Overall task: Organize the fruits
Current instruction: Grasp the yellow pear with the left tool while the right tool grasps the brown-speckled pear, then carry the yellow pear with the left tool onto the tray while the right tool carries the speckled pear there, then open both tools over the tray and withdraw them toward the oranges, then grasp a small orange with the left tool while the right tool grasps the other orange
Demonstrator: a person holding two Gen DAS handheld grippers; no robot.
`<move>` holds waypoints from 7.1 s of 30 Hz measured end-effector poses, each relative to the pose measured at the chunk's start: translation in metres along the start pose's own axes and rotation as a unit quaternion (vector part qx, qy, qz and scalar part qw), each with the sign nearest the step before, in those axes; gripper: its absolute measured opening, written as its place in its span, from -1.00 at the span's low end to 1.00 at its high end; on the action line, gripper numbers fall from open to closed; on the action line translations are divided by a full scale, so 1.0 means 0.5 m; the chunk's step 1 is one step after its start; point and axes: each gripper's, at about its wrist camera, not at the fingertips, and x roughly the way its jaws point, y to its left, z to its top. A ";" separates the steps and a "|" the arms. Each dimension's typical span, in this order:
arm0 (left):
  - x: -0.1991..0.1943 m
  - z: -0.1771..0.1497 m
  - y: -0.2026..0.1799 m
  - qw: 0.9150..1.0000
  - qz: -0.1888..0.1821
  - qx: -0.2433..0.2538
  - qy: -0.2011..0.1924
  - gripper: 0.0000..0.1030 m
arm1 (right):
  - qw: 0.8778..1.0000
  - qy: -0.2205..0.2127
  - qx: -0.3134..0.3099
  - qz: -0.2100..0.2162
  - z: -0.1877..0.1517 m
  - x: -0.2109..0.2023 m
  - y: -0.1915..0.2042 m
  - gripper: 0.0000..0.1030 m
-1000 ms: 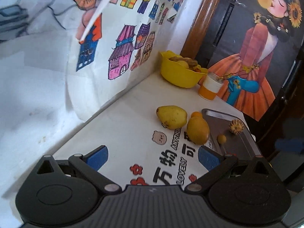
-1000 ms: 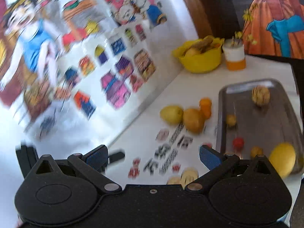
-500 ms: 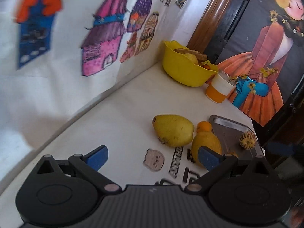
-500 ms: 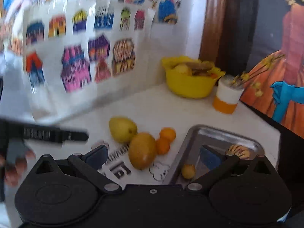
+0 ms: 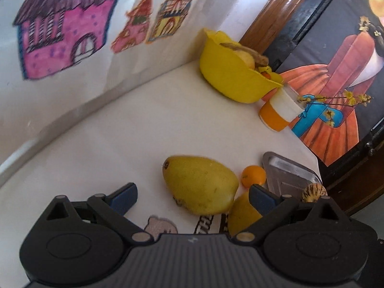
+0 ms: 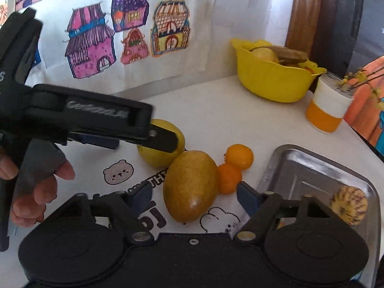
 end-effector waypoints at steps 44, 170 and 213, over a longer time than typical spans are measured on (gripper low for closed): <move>-0.022 -0.030 0.006 1.000 -0.010 -0.016 -0.024 0.36 | 0.999 0.010 0.037 -0.004 0.016 0.025 -0.021 0.08; -0.341 -0.136 -0.032 0.989 0.024 0.139 -0.042 0.99 | 0.985 0.021 0.171 0.006 0.063 -0.347 0.026 0.99; 0.090 -0.051 -0.164 0.977 -0.007 0.212 -0.017 -0.13 | 0.962 0.081 0.247 0.080 0.117 0.131 -0.233 -0.14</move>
